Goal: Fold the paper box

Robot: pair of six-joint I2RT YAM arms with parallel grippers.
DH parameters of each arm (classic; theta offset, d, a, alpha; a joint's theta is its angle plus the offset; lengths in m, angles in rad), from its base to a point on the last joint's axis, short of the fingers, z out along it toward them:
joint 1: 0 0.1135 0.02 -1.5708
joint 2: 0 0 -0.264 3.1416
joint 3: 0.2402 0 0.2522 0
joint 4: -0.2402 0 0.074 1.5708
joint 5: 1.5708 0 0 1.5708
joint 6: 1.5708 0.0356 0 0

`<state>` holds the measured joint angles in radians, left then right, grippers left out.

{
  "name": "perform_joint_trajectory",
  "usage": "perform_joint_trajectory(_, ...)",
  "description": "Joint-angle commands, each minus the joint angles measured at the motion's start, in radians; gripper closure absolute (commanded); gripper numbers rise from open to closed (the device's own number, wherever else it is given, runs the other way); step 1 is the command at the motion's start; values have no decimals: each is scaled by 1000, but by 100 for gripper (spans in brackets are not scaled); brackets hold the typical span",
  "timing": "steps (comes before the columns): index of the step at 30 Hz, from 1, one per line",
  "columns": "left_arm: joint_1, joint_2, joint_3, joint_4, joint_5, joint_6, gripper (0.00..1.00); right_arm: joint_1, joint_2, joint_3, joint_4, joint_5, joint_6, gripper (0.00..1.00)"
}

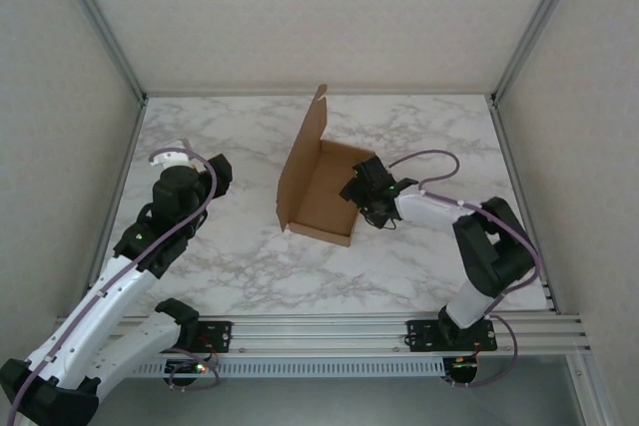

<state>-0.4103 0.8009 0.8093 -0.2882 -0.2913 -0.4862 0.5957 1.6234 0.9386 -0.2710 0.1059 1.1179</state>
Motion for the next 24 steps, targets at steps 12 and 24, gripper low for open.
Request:
perform_joint_trajectory(12,14,-34,-21,50,27,1,33,-155,42,178,244,-133,-1196,21)
perform_joint_trajectory(24,16,-40,-25,50,26,3,33,-167,464,625,-39,-167,-1502,19)
